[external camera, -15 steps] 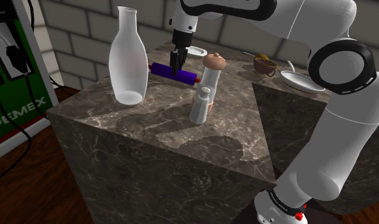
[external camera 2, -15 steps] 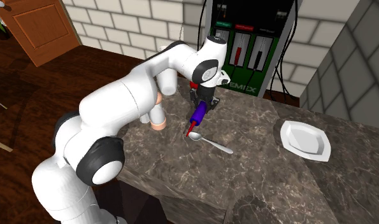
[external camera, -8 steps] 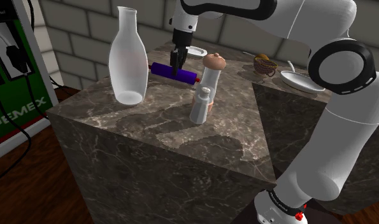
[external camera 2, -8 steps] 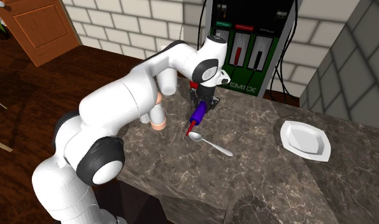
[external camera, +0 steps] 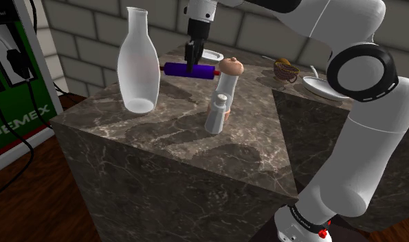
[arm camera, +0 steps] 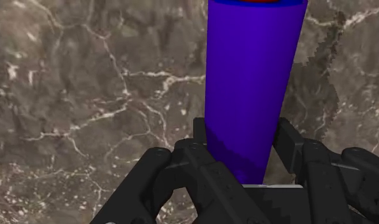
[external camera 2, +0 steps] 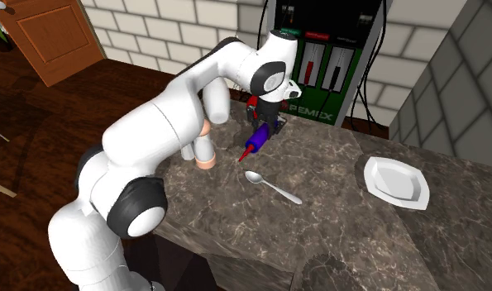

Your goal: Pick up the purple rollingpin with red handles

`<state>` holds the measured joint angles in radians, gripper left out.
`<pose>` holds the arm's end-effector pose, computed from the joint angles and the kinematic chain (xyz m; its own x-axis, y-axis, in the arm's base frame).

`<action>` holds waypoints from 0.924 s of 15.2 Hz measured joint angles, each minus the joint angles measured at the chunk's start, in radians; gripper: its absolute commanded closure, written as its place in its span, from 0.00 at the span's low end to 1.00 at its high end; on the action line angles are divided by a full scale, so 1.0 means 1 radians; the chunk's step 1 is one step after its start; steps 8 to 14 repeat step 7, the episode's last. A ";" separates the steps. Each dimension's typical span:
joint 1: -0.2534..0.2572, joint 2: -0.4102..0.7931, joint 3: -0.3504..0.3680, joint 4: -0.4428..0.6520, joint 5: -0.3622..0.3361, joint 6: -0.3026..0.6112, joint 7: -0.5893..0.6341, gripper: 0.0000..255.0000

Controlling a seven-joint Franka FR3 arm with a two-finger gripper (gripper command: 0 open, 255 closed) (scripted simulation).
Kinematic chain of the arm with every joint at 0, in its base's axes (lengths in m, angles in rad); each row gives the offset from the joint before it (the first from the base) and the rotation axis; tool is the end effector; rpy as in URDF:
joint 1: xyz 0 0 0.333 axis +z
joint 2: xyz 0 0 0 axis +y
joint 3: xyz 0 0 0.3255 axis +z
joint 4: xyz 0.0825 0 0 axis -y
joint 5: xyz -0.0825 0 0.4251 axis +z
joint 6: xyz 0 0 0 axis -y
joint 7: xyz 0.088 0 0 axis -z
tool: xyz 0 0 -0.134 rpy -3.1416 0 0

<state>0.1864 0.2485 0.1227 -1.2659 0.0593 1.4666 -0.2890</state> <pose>0.6301 0.1991 0.5981 0.8248 0.5652 -0.0183 0.5610 -0.8219 -0.0985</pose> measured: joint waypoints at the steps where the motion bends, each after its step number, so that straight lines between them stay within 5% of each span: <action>1: 0.000 0.005 0.000 0.019 -0.001 -0.014 0.001 1.00; 7: 0.004 0.053 0.001 0.170 -0.005 -0.117 0.010 1.00; 14: 0.004 0.053 0.001 0.170 -0.005 -0.117 0.010 1.00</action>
